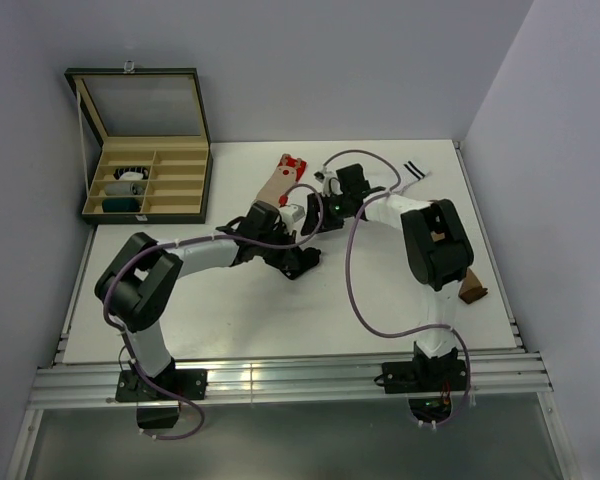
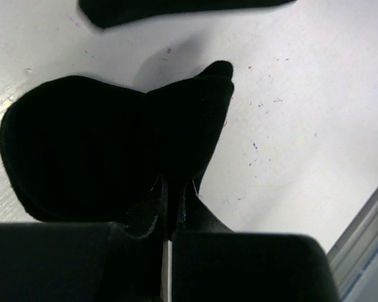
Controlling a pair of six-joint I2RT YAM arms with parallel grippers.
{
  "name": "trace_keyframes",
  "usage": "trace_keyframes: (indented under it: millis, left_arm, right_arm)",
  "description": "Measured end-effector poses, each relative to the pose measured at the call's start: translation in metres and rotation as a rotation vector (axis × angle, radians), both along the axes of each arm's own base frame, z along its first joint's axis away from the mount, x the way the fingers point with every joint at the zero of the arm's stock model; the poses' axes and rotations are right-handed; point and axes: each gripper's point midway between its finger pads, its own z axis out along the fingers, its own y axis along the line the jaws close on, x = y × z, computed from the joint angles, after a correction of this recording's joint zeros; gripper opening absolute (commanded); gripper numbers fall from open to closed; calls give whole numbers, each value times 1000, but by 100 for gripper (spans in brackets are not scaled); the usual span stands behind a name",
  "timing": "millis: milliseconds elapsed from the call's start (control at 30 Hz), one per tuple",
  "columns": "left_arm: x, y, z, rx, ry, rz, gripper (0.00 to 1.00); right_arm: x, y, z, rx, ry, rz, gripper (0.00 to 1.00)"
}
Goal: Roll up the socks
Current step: Roll the sock at the center of the board.
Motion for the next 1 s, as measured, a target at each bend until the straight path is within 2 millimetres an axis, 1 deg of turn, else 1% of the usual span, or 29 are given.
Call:
trace_keyframes:
  millis: [200,467,700,767,800,900,933,1000]
  left_arm:
    - [-2,-3,0,67,-51,-30,1]
    - [-3,-3,0,90,-74,-38,1]
    - [-2,-3,0,96,-80,-36,1]
    - [-2,-3,0,97,-81,-35,1]
    - [-2,-3,0,97,-81,-35,1]
    - [-2,-3,0,97,-81,-35,1]
    - [-2,-3,0,97,-81,-35,1]
    - [-3,-3,0,97,-82,-36,1]
  right_arm:
    - [-14,20,-14,4,44,126,63]
    - [-13,41,-14,20,42,240,64]
    - [-31,53,-16,24,59,340,62]
    - [-36,56,-16,31,68,366,60]
    - [-38,57,-16,33,71,376,59]
    - [-43,60,-19,40,87,404,47]
    - [-44,61,-21,41,92,409,36]
    - [-47,62,-24,41,102,417,24]
